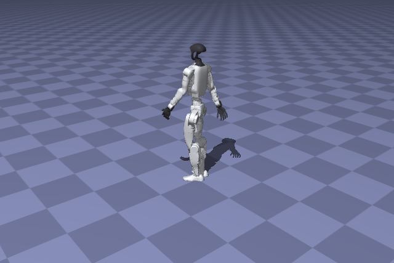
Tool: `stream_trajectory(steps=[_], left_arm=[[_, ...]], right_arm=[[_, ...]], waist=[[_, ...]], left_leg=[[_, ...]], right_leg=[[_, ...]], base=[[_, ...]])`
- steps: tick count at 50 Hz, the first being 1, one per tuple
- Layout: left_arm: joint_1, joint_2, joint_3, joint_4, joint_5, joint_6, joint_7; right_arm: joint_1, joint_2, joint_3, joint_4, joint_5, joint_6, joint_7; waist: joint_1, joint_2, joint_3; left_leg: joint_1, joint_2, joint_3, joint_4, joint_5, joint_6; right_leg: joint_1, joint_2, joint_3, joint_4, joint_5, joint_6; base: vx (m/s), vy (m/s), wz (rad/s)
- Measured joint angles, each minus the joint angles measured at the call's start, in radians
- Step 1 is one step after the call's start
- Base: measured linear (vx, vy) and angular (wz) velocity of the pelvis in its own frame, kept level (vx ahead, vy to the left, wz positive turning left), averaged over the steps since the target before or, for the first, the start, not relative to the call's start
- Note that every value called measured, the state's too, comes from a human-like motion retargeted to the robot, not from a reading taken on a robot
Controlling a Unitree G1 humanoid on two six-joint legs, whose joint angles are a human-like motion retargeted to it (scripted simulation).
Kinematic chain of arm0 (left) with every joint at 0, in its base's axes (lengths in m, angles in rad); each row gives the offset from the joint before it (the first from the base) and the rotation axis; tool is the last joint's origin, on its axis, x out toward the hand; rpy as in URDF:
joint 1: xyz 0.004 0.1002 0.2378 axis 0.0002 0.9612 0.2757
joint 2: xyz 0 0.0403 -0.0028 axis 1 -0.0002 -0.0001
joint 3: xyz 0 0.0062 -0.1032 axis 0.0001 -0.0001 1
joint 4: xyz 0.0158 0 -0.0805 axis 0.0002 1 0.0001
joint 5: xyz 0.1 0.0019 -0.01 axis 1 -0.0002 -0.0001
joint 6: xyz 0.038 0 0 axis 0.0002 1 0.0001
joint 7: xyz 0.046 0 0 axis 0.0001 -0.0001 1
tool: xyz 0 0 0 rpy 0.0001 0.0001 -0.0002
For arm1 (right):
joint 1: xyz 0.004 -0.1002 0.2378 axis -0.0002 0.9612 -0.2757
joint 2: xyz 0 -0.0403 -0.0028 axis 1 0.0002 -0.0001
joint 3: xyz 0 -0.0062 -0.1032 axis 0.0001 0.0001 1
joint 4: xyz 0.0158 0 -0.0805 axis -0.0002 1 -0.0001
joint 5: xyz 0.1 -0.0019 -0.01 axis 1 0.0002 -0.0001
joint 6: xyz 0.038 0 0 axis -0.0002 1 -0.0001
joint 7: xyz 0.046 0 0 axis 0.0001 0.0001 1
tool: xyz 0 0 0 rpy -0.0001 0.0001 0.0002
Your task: In place motions
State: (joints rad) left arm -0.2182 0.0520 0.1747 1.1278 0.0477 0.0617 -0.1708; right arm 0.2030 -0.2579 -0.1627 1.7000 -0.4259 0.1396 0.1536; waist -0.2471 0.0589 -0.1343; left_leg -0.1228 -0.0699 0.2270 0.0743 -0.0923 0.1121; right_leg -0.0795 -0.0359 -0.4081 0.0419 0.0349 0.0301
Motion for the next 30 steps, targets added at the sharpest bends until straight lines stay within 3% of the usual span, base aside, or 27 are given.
stream_trajectory(steps=[7,13,22,30], left_arm=[[0.113,-0.007,-0.034,0.243,0.098,0.029,-0.025],[0.306,0.001,0.063,0.525,0.159,0.094,-0.011],[0.618,0.000,0.153,0.570,0.192,0.110,-0.067],[0.515,0.006,0.145,0.561,0.126,0.117,-0.030]], right_arm=[[-0.172,0.069,0.130,-0.026,0.035,-0.033,0.021],[-0.363,0.172,0.299,-0.250,0.017,-0.090,0.138],[-0.510,0.300,0.422,-0.559,0.154,-0.189,0.194],[-0.465,0.276,0.434,-0.559,0.125,-0.209,0.198]], waist=[[0.036,0.009,0.011],[0.024,0.006,0.023],[0.000,0.015,0.024],[-0.008,0.005,0.015]], left_leg=[[0.033,0.007,0.029,-0.008,-0.001,-0.002],[0.051,0.010,0.050,-0.006,-0.008,-0.014],[0.061,0.019,0.084,-0.018,-0.011,-0.023],[0.054,0.011,0.074,-0.021,-0.006,-0.020]], right_leg=[[0.011,0.008,0.016,0.004,0.001,-0.006],[0.003,0.009,0.062,0.017,0.001,-0.012],[-0.015,0.019,0.106,0.021,0.009,-0.012],[-0.011,0.011,0.088,0.015,0.009,-0.012]], base=[[0.00,0.00,0.00],[0.00,0.00,0.00],[0.01,0.01,-0.17],[0.00,0.00,0.00]])
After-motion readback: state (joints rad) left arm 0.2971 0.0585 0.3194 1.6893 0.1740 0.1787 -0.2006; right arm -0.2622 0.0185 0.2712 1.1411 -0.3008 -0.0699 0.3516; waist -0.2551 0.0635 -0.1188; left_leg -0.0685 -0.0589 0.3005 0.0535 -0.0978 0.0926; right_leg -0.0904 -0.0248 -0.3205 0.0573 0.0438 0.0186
